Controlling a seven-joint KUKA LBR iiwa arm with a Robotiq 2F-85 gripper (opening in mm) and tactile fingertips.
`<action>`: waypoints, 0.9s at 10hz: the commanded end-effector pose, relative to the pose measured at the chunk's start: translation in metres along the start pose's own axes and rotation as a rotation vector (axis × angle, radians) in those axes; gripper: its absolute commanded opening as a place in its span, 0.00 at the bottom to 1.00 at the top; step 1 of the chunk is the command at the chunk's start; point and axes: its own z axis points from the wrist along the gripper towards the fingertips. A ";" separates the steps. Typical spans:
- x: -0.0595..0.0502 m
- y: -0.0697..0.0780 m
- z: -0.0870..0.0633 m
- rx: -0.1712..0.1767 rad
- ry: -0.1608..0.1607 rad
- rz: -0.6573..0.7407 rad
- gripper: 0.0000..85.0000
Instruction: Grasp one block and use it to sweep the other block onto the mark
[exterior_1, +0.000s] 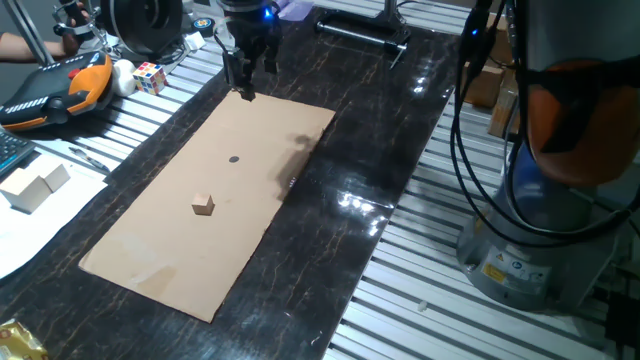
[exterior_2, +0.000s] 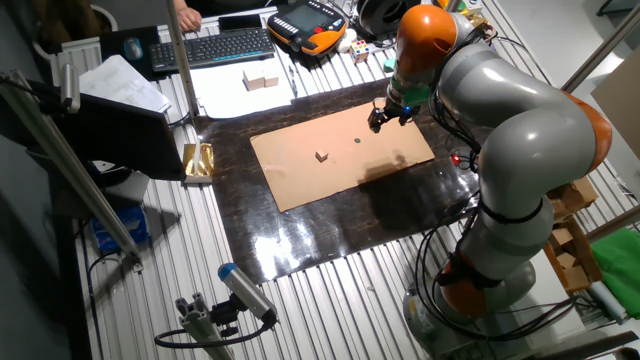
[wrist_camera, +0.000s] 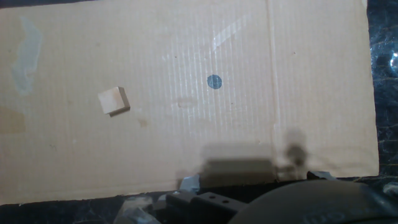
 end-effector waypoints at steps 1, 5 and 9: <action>0.000 0.000 0.000 0.048 0.239 -0.232 0.07; 0.000 0.000 0.000 0.048 0.231 -0.227 0.07; 0.000 0.000 0.000 0.050 0.227 -0.206 0.07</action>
